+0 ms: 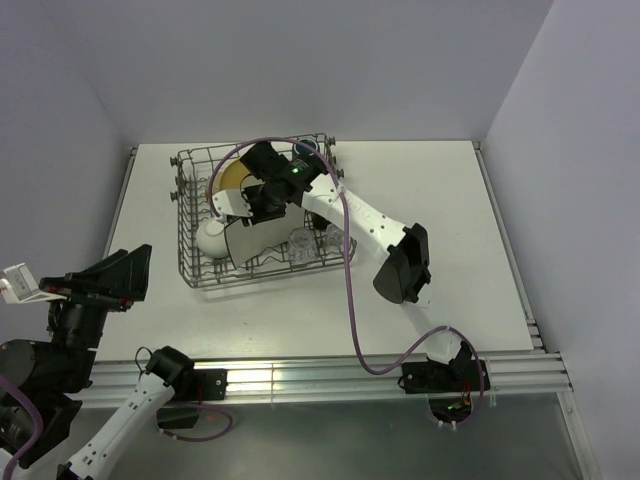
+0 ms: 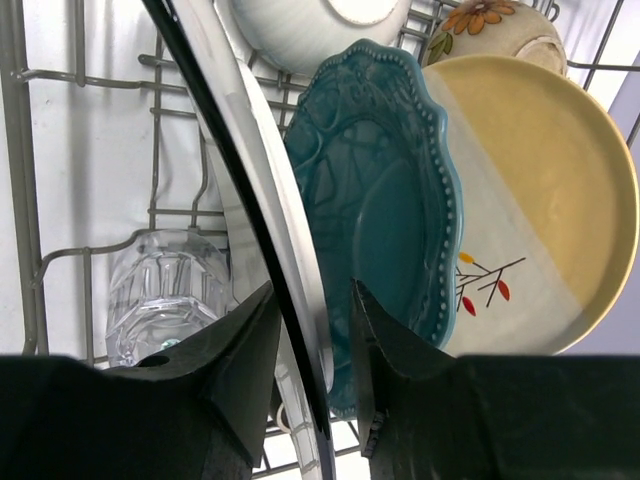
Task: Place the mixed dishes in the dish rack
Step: Insert the plate into the dish rack
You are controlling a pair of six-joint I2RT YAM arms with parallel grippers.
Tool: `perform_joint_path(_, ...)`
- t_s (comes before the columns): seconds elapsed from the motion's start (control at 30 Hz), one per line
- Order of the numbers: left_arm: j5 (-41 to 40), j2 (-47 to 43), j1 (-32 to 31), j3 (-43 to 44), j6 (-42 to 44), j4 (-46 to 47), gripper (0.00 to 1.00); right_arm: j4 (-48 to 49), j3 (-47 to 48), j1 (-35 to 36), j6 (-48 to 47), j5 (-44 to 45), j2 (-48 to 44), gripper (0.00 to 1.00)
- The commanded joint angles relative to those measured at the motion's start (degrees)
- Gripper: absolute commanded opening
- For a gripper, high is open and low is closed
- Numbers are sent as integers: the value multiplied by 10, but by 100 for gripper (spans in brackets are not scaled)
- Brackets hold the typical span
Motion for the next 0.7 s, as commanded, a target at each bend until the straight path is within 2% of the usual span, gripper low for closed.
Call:
perform_joint_path(0.0, -7, -7, -2, 2, -4, 5, 88, 36, 7, 4, 6, 2, -6, 41)
perform_joint_path(0.3, -5, -4, -3, 2, -3, 11, 88, 57, 13, 4, 27, -1, -19, 49)
perform_joint_path(0.67, 1, -6, -3, 6, -9, 11, 87, 41, 8, 3, 51, -45, -57, 53)
